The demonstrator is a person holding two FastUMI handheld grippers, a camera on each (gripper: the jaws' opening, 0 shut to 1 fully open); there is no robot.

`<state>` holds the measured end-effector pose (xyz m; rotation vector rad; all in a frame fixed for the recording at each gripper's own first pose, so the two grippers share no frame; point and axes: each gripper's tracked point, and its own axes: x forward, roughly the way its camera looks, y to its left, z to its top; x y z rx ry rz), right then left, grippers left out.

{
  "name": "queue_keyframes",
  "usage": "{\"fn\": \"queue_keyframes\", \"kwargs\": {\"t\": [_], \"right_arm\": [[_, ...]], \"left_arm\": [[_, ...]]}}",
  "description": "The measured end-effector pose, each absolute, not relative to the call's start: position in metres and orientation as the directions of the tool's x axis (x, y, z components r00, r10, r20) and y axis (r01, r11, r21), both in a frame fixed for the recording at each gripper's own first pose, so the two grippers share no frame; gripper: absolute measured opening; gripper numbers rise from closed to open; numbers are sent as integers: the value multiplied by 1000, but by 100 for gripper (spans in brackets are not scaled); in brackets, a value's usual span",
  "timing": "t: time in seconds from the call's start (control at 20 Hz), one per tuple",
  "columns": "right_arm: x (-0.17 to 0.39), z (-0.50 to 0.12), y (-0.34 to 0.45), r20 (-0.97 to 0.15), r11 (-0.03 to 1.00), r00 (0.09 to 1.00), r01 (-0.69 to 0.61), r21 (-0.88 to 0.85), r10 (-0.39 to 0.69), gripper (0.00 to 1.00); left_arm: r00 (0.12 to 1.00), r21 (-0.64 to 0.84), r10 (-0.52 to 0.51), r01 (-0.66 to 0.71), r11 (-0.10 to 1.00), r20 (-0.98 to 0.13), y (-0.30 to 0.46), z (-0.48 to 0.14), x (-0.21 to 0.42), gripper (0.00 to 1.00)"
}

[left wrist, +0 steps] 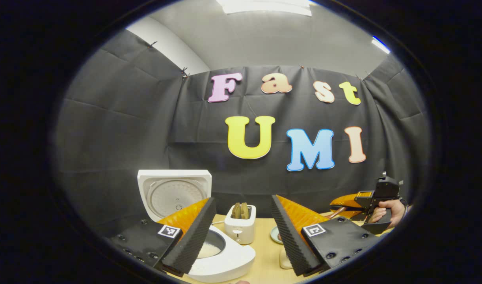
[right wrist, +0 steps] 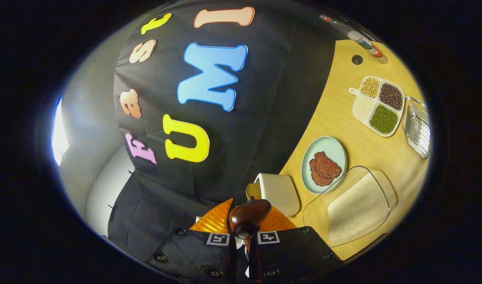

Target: Close the left gripper, press the button to open the rice cooker; take a wooden spoon from the chopstick holder with the right hand, scoop a spoonful of rice and pour it into the rice cooker, then put the wooden spoon back into the chopstick holder.

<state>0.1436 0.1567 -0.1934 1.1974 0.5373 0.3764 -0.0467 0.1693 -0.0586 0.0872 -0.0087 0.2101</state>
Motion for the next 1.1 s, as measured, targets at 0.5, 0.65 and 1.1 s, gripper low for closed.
{"fn": "queue_keyframes", "kwargs": {"t": [0.5,0.65,1.1], "right_arm": [[136,-170,236,-165,297,762,-37,954,626,11],[137,-168,254,-160,280,747,-37,959,646,11],[147,-169,320,-171,303,687,-76,950,706,11]], "left_arm": [[966,105,260,-259,960,-1,211,-81,-79,98],[961,107,277,-275,955,-3,225,-84,-87,98],[951,105,308,-307,946,3,243,-85,-100,97]]}}
